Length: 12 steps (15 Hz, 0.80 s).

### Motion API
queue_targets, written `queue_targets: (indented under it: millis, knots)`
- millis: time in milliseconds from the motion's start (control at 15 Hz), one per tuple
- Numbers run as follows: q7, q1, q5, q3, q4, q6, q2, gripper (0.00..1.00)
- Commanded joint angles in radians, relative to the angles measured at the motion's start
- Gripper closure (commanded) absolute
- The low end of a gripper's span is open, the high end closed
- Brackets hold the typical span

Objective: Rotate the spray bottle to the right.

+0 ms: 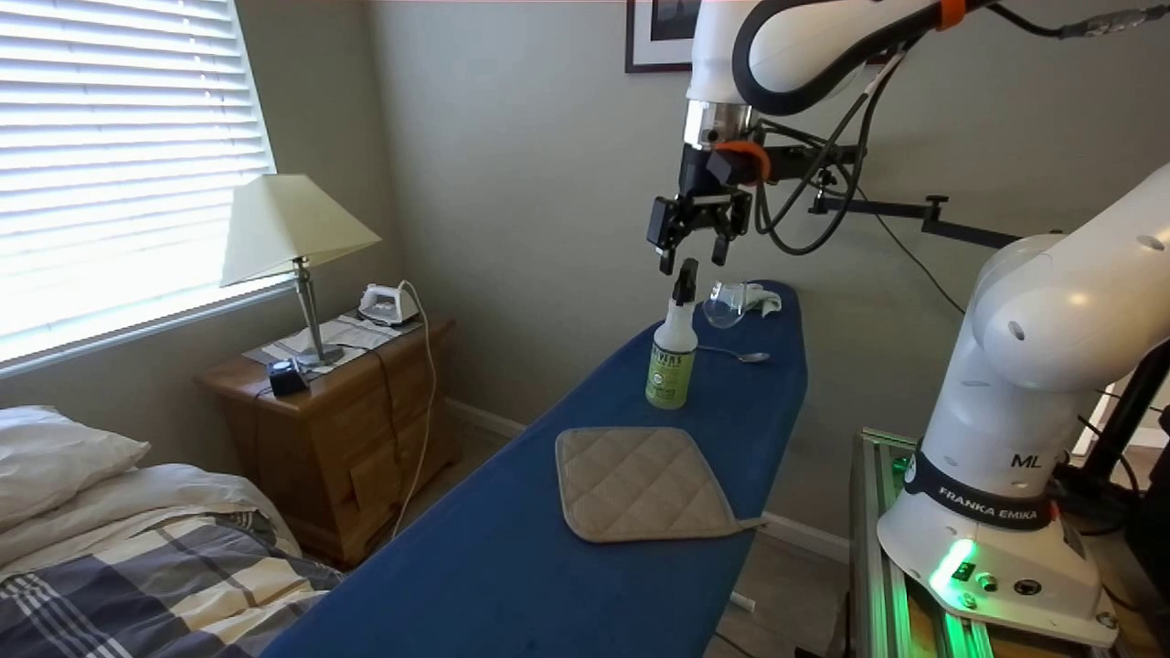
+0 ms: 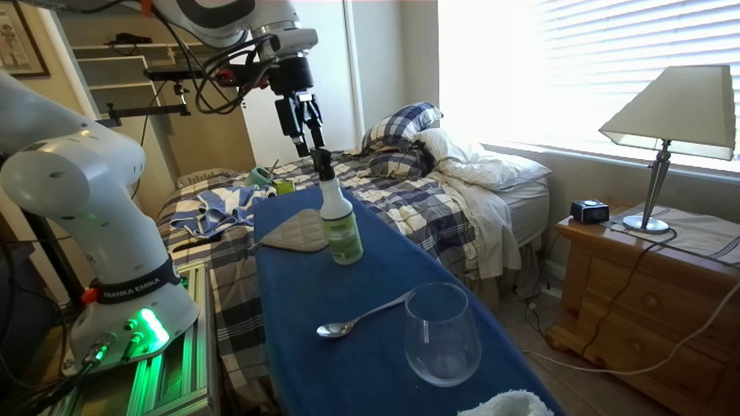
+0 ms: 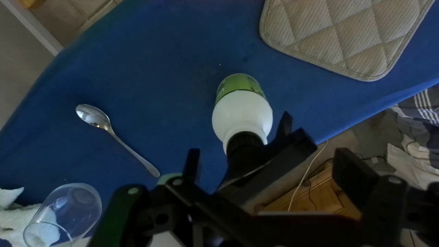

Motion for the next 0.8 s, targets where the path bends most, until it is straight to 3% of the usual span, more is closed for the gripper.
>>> queue_targets:
  millis: [0,200,400,733]
  knots:
    - [-0.004,-0.006,0.023,0.005,-0.018,0.054,0.005,0.00]
    - [-0.004,-0.007,0.022,0.007,-0.026,0.080,0.011,0.05]
    - [-0.003,-0.008,0.021,0.008,-0.036,0.097,0.020,0.34]
    - [-0.005,-0.008,0.018,0.010,-0.037,0.102,0.030,0.70]
